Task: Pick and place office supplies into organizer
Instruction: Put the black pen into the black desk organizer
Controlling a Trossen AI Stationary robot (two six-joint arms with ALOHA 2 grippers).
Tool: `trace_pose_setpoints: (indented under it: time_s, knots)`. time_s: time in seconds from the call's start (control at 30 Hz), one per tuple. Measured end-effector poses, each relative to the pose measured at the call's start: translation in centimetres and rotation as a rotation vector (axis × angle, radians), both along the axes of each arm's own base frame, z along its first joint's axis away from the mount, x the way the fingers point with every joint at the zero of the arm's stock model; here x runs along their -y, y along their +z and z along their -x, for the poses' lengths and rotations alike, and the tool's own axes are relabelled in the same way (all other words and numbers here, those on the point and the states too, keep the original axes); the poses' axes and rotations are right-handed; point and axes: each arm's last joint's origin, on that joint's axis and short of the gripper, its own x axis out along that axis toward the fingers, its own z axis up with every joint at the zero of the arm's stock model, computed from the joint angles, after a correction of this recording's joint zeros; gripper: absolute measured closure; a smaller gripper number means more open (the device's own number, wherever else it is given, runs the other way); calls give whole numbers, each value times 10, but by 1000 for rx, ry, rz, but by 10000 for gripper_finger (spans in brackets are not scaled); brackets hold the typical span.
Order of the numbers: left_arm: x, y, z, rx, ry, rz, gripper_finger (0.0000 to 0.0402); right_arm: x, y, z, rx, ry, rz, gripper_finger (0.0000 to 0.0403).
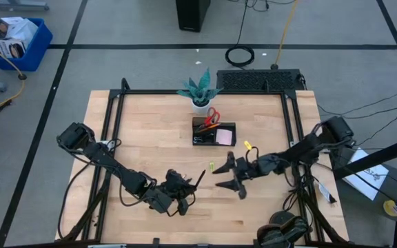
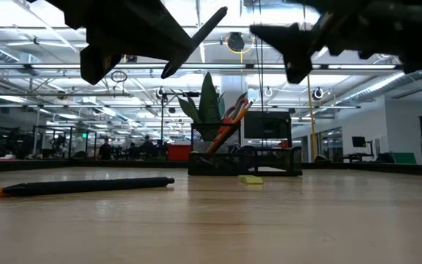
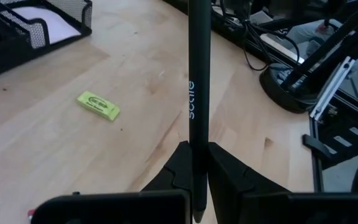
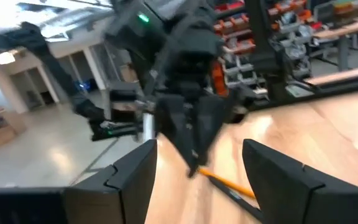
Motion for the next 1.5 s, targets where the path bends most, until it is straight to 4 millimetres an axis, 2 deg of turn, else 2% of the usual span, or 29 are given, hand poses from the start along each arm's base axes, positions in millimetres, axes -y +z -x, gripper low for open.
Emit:
trace_pose_setpoints:
  time_s: [0.27, 0.43, 0.73, 1.07, 1.23, 1.5]
  knots:
    - [0, 2, -1, 10, -19, -36, 378, 13, -5, -8, -9, -44, -122, 183]
    - [-2, 2, -2, 11, -9, -40, 378, 12, -7, -15, -9, -44, -141, 181]
    - [-6, 2, -4, 14, 11, -37, 378, 4, -1, -42, 23, -44, -144, 187]
    - [-6, 2, -4, 17, 11, -35, 378, 15, -2, -46, 19, -80, -180, 199]
    - [-6, 2, -5, 19, 11, -33, 378, 19, -2, -48, 19, -91, -193, 225]
    - [-6, 2, -5, 20, 17, -31, 378, 19, -2, -48, 26, -88, -175, 308]
